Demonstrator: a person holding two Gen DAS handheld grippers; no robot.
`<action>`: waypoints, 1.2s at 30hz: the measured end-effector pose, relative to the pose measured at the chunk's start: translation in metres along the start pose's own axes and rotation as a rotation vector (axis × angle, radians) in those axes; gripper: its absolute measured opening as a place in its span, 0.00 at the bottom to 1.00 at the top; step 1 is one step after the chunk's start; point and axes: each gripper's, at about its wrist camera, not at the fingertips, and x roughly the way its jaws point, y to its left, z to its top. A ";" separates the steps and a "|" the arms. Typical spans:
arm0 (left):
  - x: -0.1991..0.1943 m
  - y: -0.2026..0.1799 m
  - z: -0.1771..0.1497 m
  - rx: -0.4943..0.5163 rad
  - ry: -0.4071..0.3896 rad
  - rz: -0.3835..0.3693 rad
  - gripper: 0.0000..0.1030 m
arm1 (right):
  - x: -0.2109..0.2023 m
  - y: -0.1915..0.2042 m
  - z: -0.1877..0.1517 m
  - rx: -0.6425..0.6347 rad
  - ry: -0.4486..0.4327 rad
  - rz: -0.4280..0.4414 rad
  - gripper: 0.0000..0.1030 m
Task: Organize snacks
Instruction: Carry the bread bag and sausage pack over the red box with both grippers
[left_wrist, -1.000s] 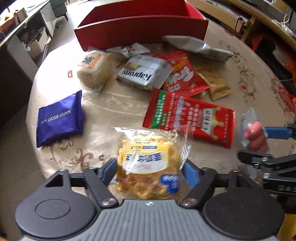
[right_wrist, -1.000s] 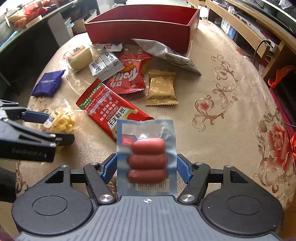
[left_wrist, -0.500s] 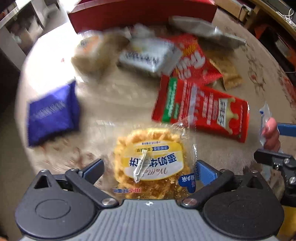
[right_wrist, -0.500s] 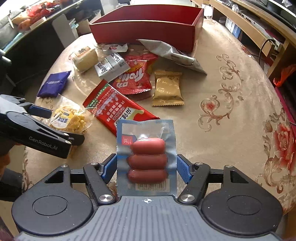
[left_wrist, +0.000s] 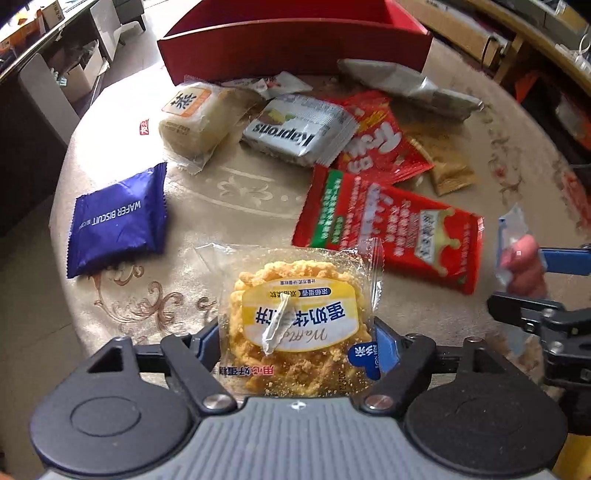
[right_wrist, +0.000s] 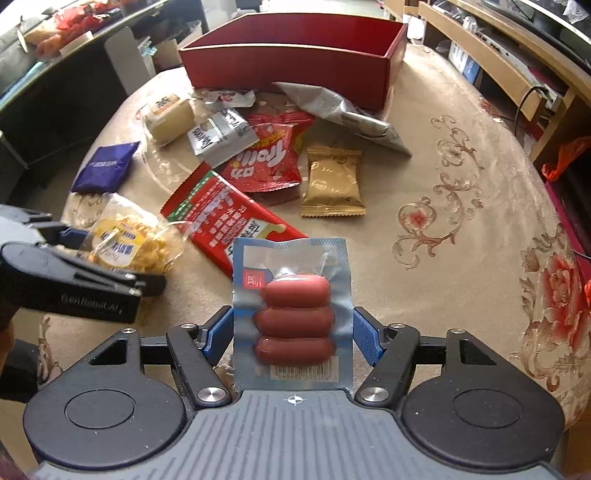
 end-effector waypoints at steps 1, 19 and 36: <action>-0.003 0.002 0.001 -0.009 -0.011 -0.015 0.72 | -0.001 -0.001 0.000 0.005 -0.007 0.001 0.72; -0.039 0.006 0.060 -0.111 -0.181 -0.028 0.72 | -0.016 -0.003 0.063 0.047 -0.151 -0.009 0.72; -0.045 0.020 0.146 -0.179 -0.292 0.013 0.72 | -0.011 -0.025 0.140 0.117 -0.249 -0.024 0.72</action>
